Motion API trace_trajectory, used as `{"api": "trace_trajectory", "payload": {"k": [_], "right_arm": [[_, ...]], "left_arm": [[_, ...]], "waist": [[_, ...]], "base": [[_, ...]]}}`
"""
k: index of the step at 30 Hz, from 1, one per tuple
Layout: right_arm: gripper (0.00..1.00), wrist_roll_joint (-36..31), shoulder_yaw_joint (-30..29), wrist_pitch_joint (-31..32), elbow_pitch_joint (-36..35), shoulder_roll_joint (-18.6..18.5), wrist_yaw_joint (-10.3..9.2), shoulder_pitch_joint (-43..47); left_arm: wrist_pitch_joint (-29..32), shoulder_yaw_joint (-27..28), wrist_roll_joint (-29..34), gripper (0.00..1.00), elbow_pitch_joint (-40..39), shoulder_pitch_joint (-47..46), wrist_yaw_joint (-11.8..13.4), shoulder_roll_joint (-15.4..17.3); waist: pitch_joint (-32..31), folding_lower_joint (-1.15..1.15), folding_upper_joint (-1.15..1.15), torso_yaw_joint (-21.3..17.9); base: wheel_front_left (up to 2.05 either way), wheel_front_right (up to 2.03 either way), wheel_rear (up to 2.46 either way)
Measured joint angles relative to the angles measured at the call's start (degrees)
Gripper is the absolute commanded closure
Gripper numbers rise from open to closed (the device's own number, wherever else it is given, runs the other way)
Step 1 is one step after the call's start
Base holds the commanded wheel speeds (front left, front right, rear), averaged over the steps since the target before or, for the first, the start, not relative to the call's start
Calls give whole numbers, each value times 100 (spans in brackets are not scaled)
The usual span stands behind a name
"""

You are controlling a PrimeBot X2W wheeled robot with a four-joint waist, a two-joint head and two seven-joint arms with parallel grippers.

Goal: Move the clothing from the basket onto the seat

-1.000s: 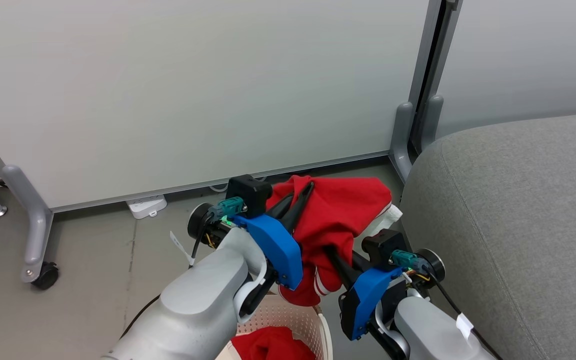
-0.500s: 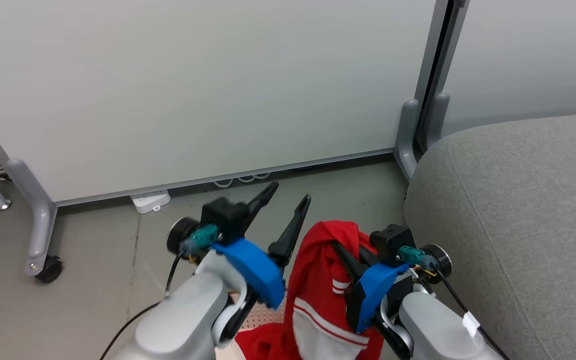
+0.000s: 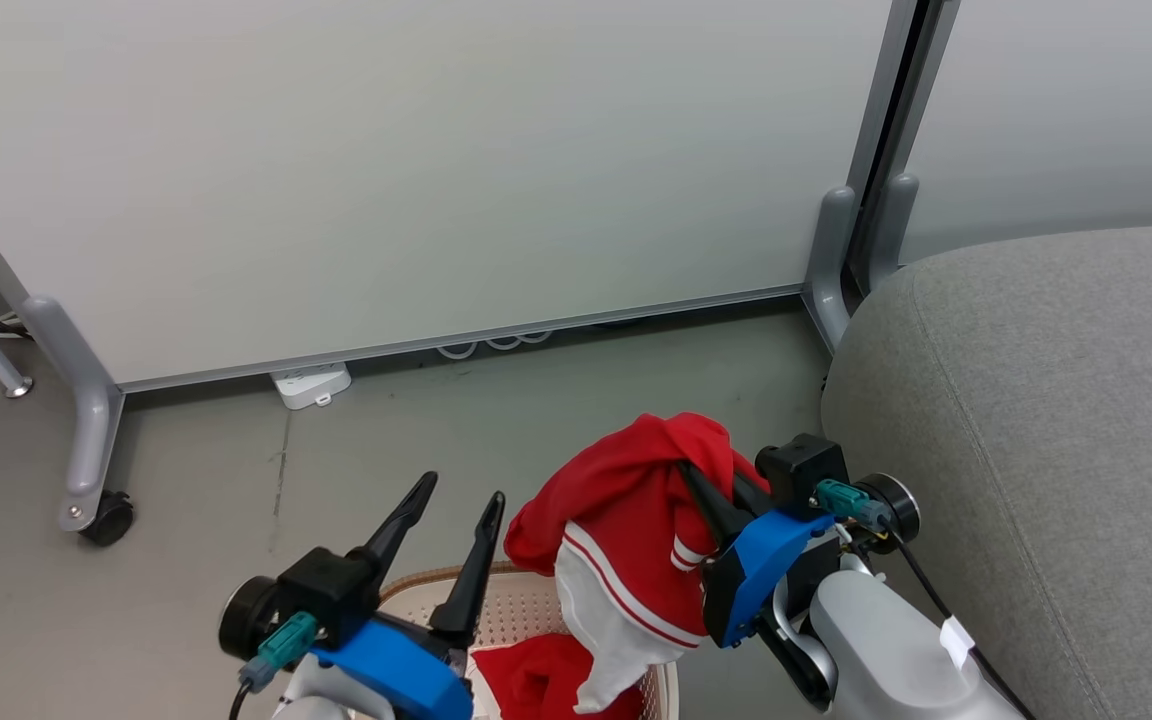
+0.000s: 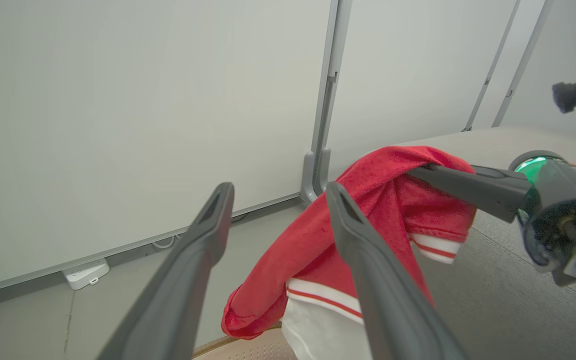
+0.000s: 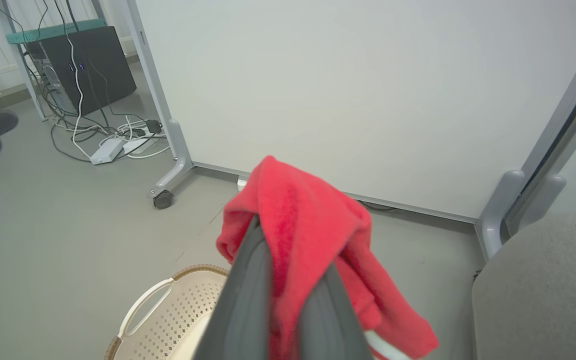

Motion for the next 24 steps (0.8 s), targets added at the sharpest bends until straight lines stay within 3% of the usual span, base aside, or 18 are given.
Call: {"api": "trace_trajectory", "payload": {"k": [9, 24], "right_arm": [[100, -129, -192, 9, -99, 1, 0, 27], [100, -226, -327, 133, -300, 1, 0, 157]], "left_arm": [[0, 784, 625, 0, -255, 509, -240, -121], [0, 1300, 1073, 0, -147, 744, -528, -446]], "waist": [[45, 0, 0, 39], [40, 1, 0, -23]], "base": [[0, 0, 0], [0, 0, 0]]}}
